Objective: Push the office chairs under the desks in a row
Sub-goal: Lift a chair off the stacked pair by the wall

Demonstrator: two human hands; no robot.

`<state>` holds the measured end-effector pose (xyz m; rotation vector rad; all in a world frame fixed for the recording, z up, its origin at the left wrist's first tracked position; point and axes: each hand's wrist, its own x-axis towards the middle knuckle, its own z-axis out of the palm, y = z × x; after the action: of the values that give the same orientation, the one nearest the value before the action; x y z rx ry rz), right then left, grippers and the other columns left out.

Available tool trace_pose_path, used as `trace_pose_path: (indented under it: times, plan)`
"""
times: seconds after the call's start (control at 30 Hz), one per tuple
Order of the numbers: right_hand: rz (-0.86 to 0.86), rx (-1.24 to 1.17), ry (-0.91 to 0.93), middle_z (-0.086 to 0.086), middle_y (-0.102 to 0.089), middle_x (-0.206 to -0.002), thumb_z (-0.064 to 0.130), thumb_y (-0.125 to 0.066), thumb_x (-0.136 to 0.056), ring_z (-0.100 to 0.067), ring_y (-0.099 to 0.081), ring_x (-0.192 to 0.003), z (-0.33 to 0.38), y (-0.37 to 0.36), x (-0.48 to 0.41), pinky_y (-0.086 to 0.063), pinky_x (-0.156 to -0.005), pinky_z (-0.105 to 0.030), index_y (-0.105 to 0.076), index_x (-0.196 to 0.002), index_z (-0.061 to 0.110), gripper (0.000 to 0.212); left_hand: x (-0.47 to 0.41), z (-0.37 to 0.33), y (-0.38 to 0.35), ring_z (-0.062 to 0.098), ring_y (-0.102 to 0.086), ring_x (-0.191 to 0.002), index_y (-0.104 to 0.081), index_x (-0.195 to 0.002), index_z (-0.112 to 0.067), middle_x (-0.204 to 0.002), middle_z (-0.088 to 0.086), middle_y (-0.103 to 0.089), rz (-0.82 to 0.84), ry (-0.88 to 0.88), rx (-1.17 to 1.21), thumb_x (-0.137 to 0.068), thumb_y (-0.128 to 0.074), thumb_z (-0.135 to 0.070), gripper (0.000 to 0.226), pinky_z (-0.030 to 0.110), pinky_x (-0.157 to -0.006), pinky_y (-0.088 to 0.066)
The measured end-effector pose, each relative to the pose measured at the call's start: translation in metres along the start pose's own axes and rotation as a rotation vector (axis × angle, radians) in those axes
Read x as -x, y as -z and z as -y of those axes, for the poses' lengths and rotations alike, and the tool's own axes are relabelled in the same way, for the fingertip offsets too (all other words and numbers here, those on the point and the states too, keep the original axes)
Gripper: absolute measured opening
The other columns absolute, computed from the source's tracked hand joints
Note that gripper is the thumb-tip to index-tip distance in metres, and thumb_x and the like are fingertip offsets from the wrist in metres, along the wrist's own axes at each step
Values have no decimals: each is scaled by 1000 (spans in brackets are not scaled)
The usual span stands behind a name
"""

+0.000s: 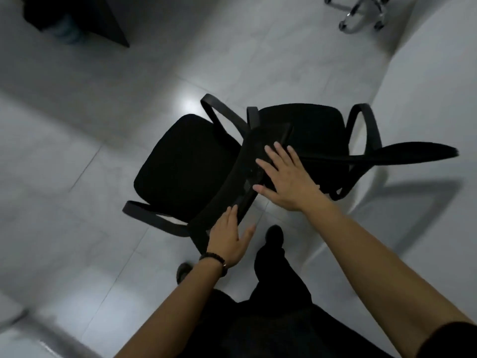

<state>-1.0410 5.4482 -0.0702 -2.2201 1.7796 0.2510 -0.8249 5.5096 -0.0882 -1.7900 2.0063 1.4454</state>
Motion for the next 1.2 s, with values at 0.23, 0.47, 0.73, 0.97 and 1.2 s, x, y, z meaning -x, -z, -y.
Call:
trace_pose_path:
  times: [0.23, 0.47, 0.73, 0.97, 1.2]
  plan:
    - [122, 90, 182, -11, -31, -154, 86, -13, -82, -29, -10, -147, -9, -18, -21, 7, -119, -52, -31, -149, 31, 89, -2, 4, -26, 22, -31, -140, -25, -148, -23, -153, 4, -33, -265, 97, -267, -100, -19, -49, 55, 41, -115, -26]
    - [177, 90, 92, -10, -43, -133, 100, -13, -62, -32, -35, -126, 43, -10, -19, -14, -114, -51, -47, -136, 33, 106, 29, 49, -4, 21, -22, -143, -20, -148, -32, -156, 0, -27, -185, 147, -351, -99, -15, -50, 52, 43, -118, -14]
    - [217, -49, -43, -3, -40, -141, 96, -16, -68, -26, -28, -135, 129, -32, 8, -14, -114, -48, -47, -136, 35, 97, 72, 124, 37, 28, -16, -144, -24, -146, -33, -153, 6, -28, -214, 234, -464, -90, 0, -59, 66, 58, -115, -1]
    - [218, -94, -166, 1, -38, -144, 92, -18, -72, -23, -24, -138, 169, -30, -19, -12, -114, -47, -44, -138, 39, 89, 49, 169, 101, 24, -29, -136, -34, -140, -31, -145, 1, -38, -221, 42, -496, -83, 4, -62, 75, 55, -113, -9]
    - [226, -158, -267, -1, -39, -145, 91, -21, -74, -24, -25, -138, 166, -11, -95, -11, -114, -47, -45, -138, 39, 86, -25, 169, 178, 24, -30, -135, -33, -141, -30, -146, 2, -38, -187, -35, -580, -96, -18, -57, 54, 55, -113, -12]
